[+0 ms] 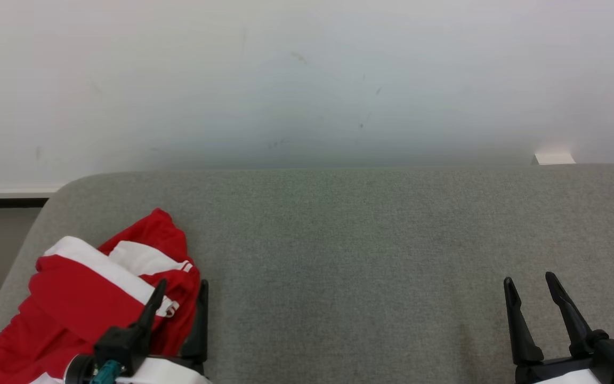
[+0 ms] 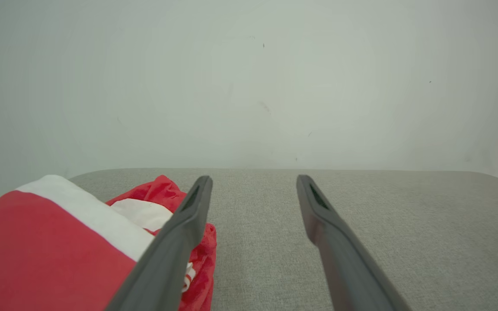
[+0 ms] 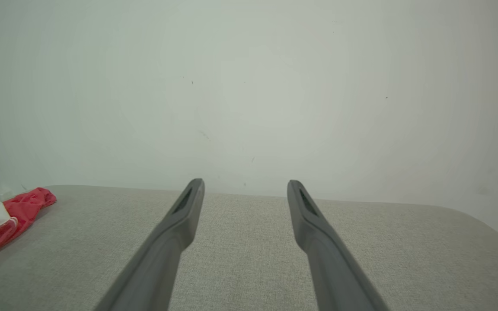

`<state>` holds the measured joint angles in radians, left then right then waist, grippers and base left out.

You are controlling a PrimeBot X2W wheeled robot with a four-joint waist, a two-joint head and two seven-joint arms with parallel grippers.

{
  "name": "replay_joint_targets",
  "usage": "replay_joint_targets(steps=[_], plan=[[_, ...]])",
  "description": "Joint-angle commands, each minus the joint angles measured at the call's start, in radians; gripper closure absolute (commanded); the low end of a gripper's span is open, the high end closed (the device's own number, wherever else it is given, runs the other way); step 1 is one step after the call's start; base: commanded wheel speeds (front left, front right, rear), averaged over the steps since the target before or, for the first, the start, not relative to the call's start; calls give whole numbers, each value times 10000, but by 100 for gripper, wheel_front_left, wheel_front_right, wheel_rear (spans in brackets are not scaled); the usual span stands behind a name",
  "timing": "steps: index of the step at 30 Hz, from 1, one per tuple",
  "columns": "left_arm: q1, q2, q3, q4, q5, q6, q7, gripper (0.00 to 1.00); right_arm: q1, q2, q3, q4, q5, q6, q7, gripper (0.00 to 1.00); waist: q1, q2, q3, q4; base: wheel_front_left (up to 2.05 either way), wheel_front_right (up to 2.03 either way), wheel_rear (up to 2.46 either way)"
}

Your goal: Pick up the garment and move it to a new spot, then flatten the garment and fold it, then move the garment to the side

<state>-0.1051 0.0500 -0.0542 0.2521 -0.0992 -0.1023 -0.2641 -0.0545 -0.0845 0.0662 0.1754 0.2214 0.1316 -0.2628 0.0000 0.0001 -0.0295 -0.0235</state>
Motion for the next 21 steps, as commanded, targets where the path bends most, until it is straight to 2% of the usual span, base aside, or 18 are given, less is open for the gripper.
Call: replay_joint_targets(steps=[1,21], plan=[[-51,28,26,46,-58,-13,-7,0,138,-21,-17,38,31,-17,-29,0,0,-1,-7,2,0,0,0],[-44,18,33,169,-156,-17,-7,0,79,-61,37,175,167,-17,-17,0,0,-1,-110,31,0,0,0]])
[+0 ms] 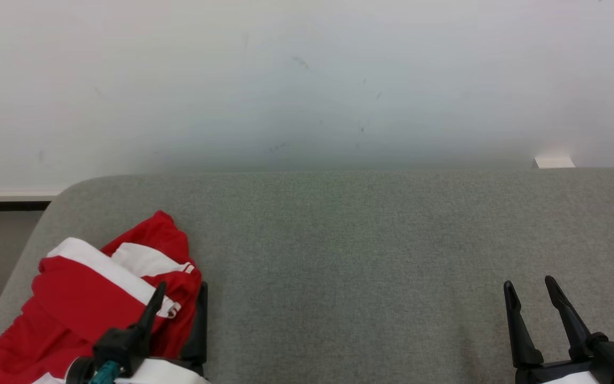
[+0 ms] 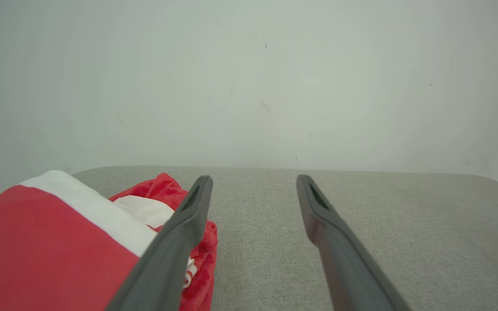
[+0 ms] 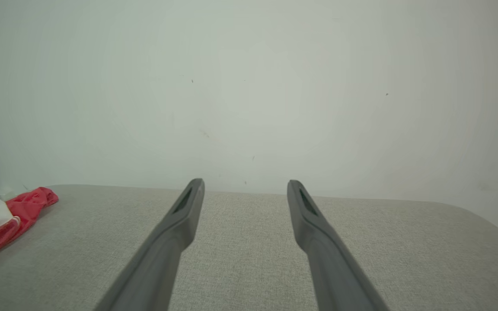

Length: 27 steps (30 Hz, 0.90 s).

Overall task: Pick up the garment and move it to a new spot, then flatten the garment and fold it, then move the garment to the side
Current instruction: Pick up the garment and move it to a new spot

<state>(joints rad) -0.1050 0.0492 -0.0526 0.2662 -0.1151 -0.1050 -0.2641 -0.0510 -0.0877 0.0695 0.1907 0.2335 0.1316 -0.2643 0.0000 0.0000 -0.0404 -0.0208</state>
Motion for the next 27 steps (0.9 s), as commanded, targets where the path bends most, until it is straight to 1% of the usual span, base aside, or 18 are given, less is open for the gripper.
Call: replay_joint_targets(steps=[1,6,10,17,25,27], plan=[[-57,25,20,35,29,18,-7,0,46,-20,-1,17,49,-17,-2,0,0,0,-2,13,0,0,0],[-113,26,35,59,0,43,-7,0,81,14,-19,-7,78,-17,0,0,0,0,30,131,0,0,0],[-204,28,18,99,-22,24,-5,0,121,54,-28,-48,154,-17,0,0,0,0,91,410,0,0,0],[-277,29,110,122,67,36,-5,0,90,133,129,-41,263,-17,2,0,0,0,218,1255,0,0,0],[-334,28,357,278,-58,75,-5,0,-66,201,388,27,373,-17,3,0,0,0,348,2409,0,0,0],[-331,29,400,293,-63,100,-5,0,-87,205,427,47,373,-17,3,0,0,0,354,2536,0,0,0]])
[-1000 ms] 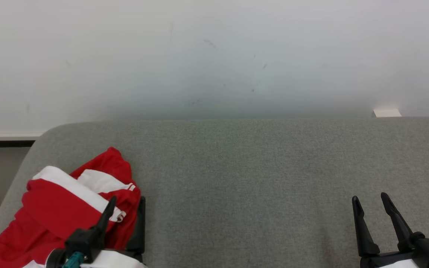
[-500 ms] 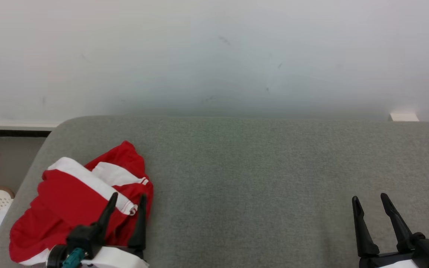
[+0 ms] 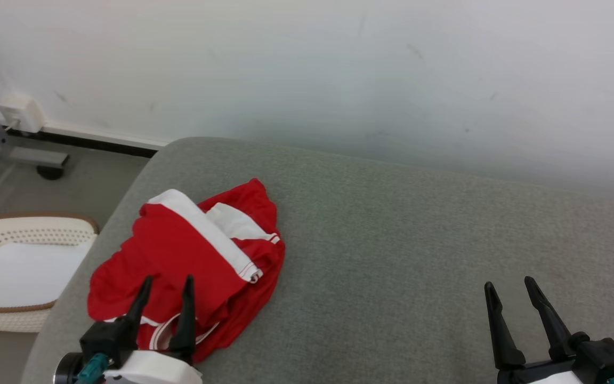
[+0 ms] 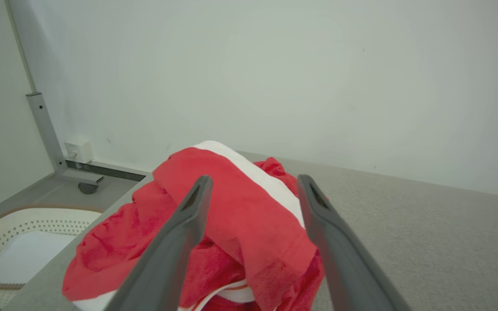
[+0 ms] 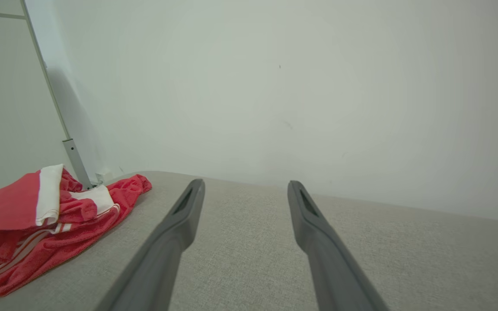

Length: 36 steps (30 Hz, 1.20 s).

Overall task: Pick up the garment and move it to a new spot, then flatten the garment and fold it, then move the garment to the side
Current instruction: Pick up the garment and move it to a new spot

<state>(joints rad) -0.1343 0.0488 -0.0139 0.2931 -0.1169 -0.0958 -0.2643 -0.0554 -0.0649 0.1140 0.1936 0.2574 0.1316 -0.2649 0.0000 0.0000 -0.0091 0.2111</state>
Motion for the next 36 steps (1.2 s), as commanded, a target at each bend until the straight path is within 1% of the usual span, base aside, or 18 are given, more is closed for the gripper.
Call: replay_joint_targets(steps=[1,8,12,20,23,25,27,30,32,35,36], plan=[[-43,31,-1,52,-38,19,-4,0,-54,-20,-48,9,135,-17,9,0,0,0,57,365,0,0,0],[-104,31,18,169,-197,76,-3,0,-154,8,227,81,127,-17,9,0,0,0,90,1143,0,0,0],[-118,31,16,224,-284,88,-3,0,-209,-6,364,103,169,-19,9,0,0,0,101,1406,0,0,0],[-208,32,56,320,-388,126,-3,0,-260,17,427,184,183,-17,9,0,0,0,67,1517,0,0,0],[-427,111,11,481,-264,62,-3,0,-293,20,455,212,189,-19,9,0,0,0,50,1460,0,0,0],[-706,175,57,666,-507,-11,78,0,-301,16,445,216,194,-19,9,0,0,0,53,1418,0,0,0],[-1141,395,42,721,-604,-74,361,0,-325,-6,432,225,193,-17,9,0,0,0,66,1375,0,0,0],[-1794,721,-18,802,-754,-176,1097,0,-345,-12,470,233,176,-17,9,0,0,0,83,1271,0,0,0],[-2277,1064,16,960,-859,-211,1761,0,-413,-8,555,244,175,-17,9,0,0,0,127,1148,0,0,0],[-2974,1297,215,1227,-1412,-263,2902,0,-470,-21,577,265,148,-19,9,0,0,0,207,876,0,0,0],[-3191,1478,245,1291,-1508,-280,3260,0,-482,-19,587,260,136,-17,9,0,0,0,269,767,0,0,0]])
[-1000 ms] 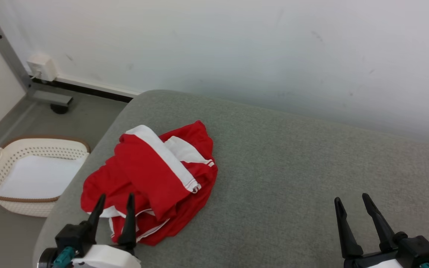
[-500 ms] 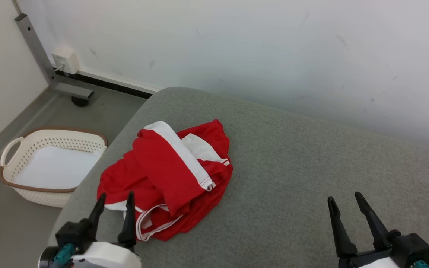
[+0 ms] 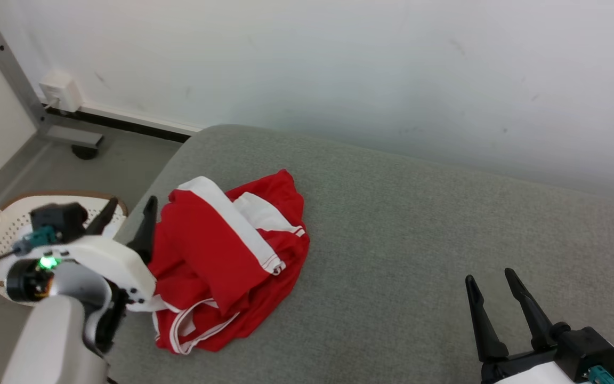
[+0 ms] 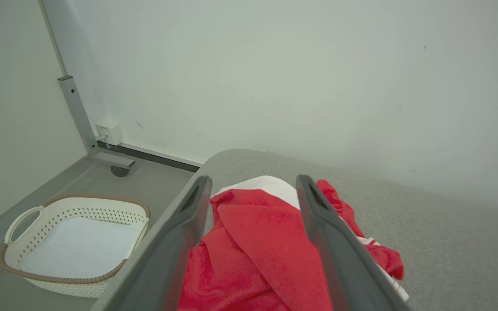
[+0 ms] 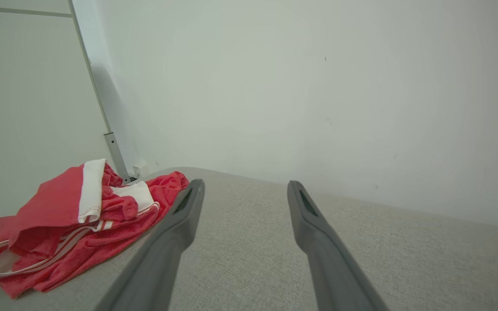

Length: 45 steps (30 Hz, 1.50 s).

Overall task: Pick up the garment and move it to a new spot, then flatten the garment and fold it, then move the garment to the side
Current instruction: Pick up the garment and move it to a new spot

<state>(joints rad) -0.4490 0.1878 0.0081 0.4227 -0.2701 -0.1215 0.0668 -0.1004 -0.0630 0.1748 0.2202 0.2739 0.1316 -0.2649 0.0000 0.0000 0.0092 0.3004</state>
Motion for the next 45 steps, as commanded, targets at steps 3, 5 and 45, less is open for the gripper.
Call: replay_joint_targets(steps=[3,5,45], plan=[[-624,494,12,295,-215,-39,818,0,-164,-30,-7,31,-2,-17,8,0,0,0,187,-442,0,0,0],[-908,819,-31,700,-364,-60,1510,0,-222,-18,44,51,26,-17,8,0,0,0,254,-685,0,0,0],[-2429,2738,-1751,4929,-3312,-85,3577,100,-425,100,49,164,88,-17,9,0,0,0,529,-2512,0,0,0]])
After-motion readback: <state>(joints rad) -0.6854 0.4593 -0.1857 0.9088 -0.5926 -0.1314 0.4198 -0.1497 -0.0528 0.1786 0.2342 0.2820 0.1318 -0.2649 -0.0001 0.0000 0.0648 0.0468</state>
